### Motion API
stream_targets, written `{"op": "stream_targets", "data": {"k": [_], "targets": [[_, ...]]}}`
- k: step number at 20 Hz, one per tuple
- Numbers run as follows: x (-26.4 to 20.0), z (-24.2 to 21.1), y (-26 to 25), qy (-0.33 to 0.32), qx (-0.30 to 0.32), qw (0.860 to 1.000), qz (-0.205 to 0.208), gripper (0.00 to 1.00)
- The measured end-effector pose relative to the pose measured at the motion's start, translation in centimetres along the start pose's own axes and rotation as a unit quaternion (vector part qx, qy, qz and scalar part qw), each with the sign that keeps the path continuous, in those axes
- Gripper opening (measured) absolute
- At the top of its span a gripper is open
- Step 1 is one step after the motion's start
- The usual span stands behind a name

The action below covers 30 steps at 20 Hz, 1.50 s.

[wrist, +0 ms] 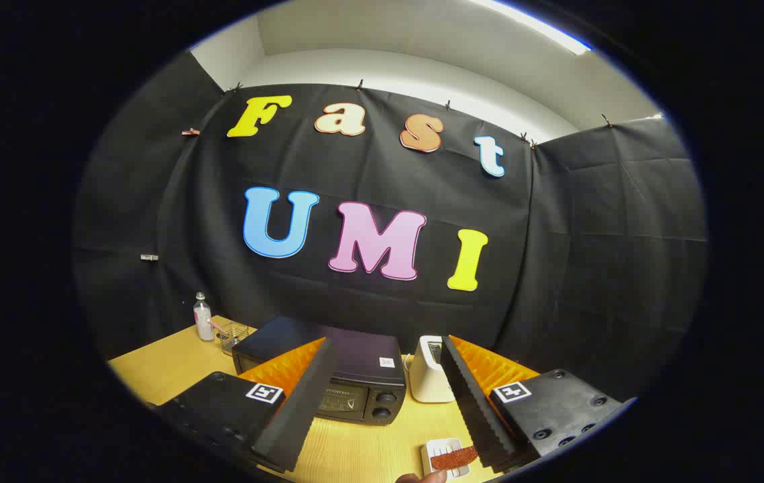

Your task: Open the toaster oven, put the food inside, and close the toaster oven door.

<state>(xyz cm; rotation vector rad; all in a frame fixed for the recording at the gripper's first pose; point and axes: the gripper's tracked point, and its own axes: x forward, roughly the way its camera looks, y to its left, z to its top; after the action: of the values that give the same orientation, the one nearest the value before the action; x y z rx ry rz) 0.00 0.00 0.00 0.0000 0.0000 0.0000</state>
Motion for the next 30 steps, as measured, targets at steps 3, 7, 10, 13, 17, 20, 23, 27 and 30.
{"op": "stream_targets", "data": {"k": [3,7,10,13,17,20,23,27,30], "targets": [[-0.1,-0.2,0.1,0.003,0.006,1.0,0.001,0.97],[-0.2,-0.3,0.4,0.004,0.007,1.0,0.004,0.97],[-0.3,-0.4,0.8,0.005,0.009,1.0,0.007,0.97],[-0.2,-0.5,1.2,0.006,0.006,1.0,0.01,0.97],[0.6,-1.4,2.6,0.017,0.017,1.0,0.018,0.97],[1.7,-2.5,4.8,0.03,0.029,0.999,0.031,0.97],[3.5,-4.0,7.5,0.046,0.036,0.997,0.045,0.97],[5.8,-6.8,10.7,0.076,0.033,0.995,0.055,0.98],[7.4,-9.3,12.5,0.099,0.024,0.993,0.056,0.97]]}}
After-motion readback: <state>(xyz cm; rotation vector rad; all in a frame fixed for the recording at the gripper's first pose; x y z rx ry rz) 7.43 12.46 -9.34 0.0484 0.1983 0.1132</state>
